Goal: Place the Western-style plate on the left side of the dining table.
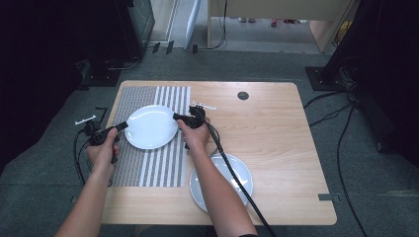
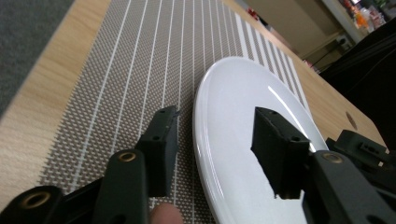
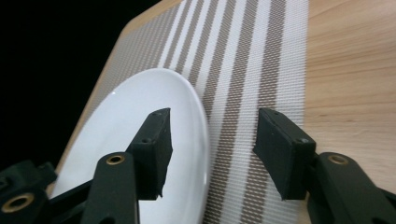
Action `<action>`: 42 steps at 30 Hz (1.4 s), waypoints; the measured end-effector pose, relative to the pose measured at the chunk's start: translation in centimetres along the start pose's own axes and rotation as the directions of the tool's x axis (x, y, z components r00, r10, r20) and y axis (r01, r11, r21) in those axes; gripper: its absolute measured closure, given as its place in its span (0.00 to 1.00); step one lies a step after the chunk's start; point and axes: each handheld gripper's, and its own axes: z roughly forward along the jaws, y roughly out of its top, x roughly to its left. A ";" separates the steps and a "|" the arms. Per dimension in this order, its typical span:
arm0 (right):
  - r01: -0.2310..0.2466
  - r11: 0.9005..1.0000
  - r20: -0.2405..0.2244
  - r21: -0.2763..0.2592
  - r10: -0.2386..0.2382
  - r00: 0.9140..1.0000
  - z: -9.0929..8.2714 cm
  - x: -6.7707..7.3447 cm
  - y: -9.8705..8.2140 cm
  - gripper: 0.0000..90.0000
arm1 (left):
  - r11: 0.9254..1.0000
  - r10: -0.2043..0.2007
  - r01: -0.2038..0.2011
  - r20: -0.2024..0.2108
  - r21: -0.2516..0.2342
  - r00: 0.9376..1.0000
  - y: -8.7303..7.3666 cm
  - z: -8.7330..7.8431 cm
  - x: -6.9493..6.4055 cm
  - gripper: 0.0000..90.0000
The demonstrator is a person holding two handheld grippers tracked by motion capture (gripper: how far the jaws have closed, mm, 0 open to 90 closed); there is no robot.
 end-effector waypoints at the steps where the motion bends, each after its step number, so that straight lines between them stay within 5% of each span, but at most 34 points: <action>1: 0.014 1.000 0.007 -0.002 -0.014 1.000 -0.2 0.1 0.1 0.50 | 1.000 0.000 0.000 -0.002 0.000 1.000 0.0 -0.1 0.1 0.59; 6: 0.057 0.998 -0.040 0.010 -0.056 0.998 -1.5 0.8 0.8 0.45 | 0.999 0.008 -0.006 -0.051 0.048 0.999 0.4 -1.1 0.3 0.48; 11: 0.123 0.991 -0.107 0.050 -0.117 0.987 -3.3 0.9 1.3 0.42 | 0.993 0.103 -0.101 -0.027 0.059 0.994 0.2 -2.2 -0.1 0.29; 14: 0.124 0.991 -0.138 0.056 -0.116 0.984 -3.9 0.9 1.4 0.39 | 0.991 0.125 -0.126 0.010 0.040 0.992 0.0 -3.0 -0.3 0.24; 19: 0.183 0.982 -0.164 0.052 -0.172 0.971 -6.0 1.3 1.3 0.33 | 0.983 0.178 -0.177 -0.021 0.038 0.984 -0.4 -3.9 -1.0 0.20; 22: 0.217 0.975 -0.157 0.051 -0.207 0.966 -7.1 1.4 1.1 0.29 | 0.979 0.196 -0.196 -0.004 0.050 0.981 -0.8 -4.6 -1.4 0.20; 28: 0.222 0.974 -0.151 0.044 -0.213 0.965 -9.1 0.0 1.2 0.25 | 0.960 0.273 -0.271 -0.014 0.072 0.962 -2.2 -5.9 -2.0 0.15; 33: 0.237 0.971 -0.139 0.041 -0.229 0.964 -10.6 -1.3 1.2 0.24 | 0.959 0.277 -0.276 -0.002 0.060 0.961 -3.0 -7.1 -1.5 0.12; 36: 0.232 0.972 -0.141 0.027 -0.226 0.964 -11.7 -2.2 1.4 0.23 | 0.945 0.324 -0.323 -0.002 0.055 0.946 -4.0 -7.9 -1.5 0.12; 42: 0.218 0.976 -0.130 -0.008 -0.217 0.968 -14.1 -4.4 1.9 0.24 | 0.933 0.356 -0.357 0.018 0.045 0.934 -5.9 -9.5 -1.1 0.10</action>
